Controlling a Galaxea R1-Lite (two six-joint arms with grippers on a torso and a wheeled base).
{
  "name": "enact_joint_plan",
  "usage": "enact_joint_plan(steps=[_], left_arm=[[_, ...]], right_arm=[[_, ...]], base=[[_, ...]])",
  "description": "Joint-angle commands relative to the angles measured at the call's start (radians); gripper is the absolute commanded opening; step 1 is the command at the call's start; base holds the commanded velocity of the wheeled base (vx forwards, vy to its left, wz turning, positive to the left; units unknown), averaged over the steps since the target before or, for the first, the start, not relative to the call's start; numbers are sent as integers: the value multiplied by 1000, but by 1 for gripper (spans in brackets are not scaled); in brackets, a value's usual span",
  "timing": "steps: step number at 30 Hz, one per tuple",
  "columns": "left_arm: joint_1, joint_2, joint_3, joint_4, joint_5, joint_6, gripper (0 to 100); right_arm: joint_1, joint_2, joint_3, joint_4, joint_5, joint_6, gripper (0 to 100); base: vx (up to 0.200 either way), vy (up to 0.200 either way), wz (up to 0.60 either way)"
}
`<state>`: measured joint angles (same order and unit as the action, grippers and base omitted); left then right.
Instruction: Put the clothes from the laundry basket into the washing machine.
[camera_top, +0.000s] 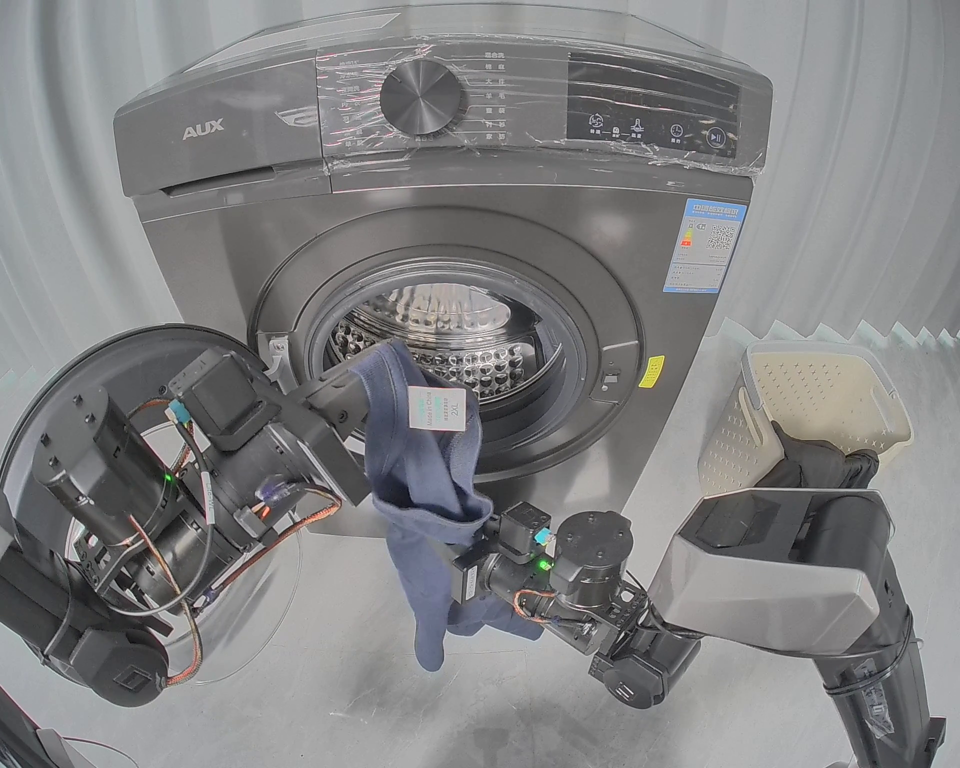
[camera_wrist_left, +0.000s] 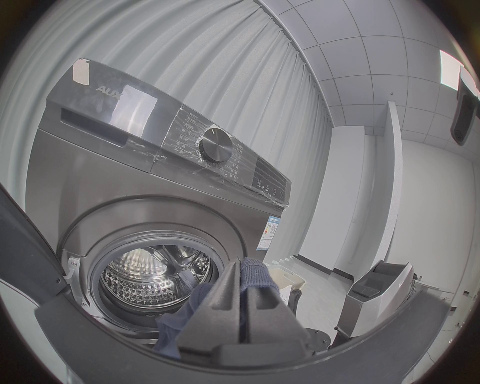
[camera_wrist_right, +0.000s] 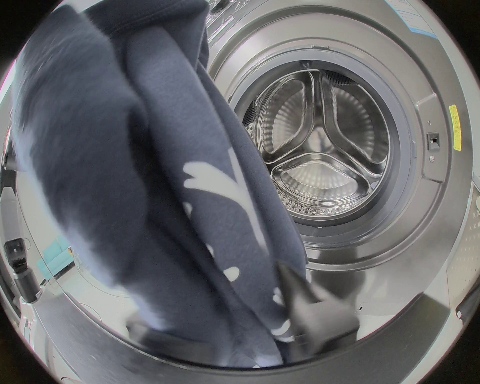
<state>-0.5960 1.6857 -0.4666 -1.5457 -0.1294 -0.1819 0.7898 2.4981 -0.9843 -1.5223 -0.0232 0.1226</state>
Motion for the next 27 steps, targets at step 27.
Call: enact_joint_plan(steps=[27], left_arm=[[120, 181, 250, -1, -81, 165, 0]], right_arm=[[-136, -443, 249, 4, -35, 8, 0]], base=[[0, 0, 0]])
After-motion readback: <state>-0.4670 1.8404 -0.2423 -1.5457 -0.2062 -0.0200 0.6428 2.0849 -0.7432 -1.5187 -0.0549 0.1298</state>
